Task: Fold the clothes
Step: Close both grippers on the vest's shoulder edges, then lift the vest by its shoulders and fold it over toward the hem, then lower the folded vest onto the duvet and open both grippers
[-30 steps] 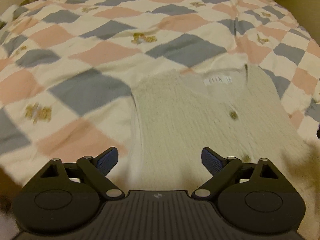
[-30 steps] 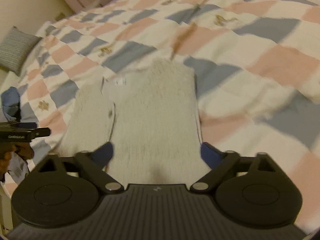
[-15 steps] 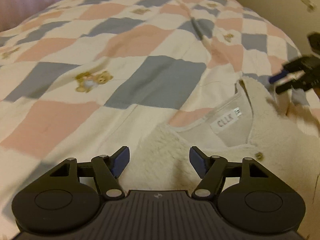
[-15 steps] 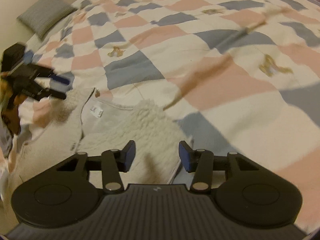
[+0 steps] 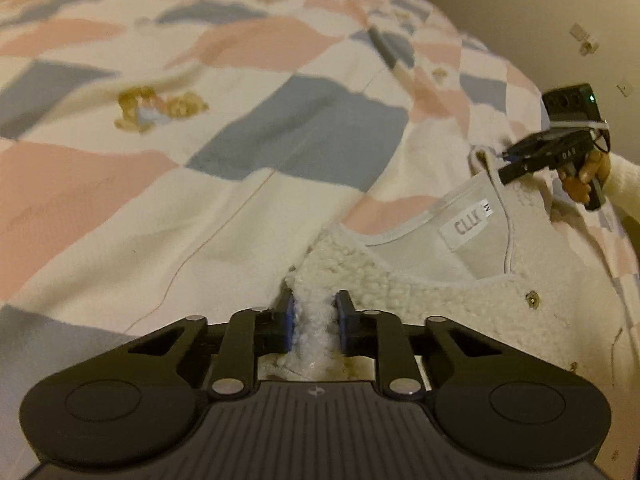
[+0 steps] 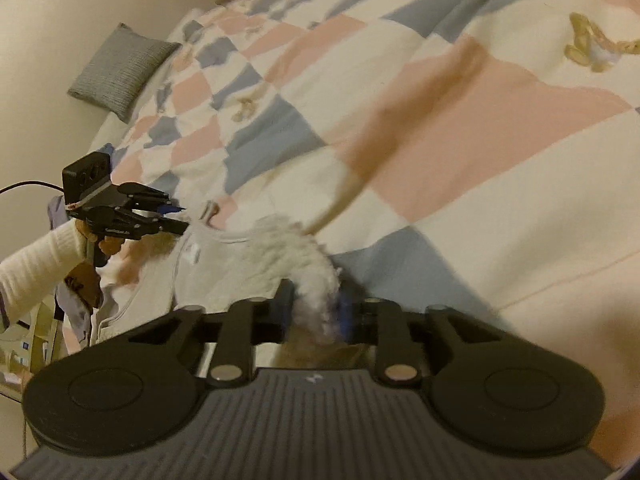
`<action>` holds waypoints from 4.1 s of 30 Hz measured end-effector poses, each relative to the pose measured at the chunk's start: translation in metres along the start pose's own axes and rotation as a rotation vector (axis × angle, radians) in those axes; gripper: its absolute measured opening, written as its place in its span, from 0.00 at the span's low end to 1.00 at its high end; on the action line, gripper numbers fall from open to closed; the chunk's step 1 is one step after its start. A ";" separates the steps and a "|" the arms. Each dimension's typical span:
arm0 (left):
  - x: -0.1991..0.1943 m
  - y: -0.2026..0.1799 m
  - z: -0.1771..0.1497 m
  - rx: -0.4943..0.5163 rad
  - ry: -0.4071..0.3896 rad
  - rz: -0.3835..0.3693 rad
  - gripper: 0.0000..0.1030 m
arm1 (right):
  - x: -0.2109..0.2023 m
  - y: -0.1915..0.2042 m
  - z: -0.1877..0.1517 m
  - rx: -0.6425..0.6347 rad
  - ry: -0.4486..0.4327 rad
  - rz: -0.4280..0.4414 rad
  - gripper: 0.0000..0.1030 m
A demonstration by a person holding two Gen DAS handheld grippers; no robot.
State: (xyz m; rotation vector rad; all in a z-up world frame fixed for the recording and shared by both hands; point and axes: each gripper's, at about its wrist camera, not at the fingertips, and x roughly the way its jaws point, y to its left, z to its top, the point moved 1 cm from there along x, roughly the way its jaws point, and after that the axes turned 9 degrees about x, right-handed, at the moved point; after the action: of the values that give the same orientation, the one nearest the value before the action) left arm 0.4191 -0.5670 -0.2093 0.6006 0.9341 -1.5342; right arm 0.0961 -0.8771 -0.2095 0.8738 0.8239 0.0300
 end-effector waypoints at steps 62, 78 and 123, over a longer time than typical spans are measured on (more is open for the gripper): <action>-0.141 -0.444 -0.307 0.963 -0.087 0.766 0.14 | -0.092 0.287 -0.541 -1.369 -0.129 -1.001 0.07; -0.126 -0.472 -0.355 0.972 -0.089 0.765 0.12 | -0.058 0.258 -0.601 -1.383 -0.065 -1.058 0.07; -0.094 -0.215 -0.210 0.145 -0.199 0.650 0.21 | -0.039 0.158 -0.281 -0.448 -0.352 -0.520 0.27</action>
State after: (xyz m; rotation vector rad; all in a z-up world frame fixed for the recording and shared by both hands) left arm 0.2001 -0.3410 -0.2000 0.7492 0.4123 -1.0496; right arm -0.0675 -0.5982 -0.1777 0.2151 0.6542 -0.3730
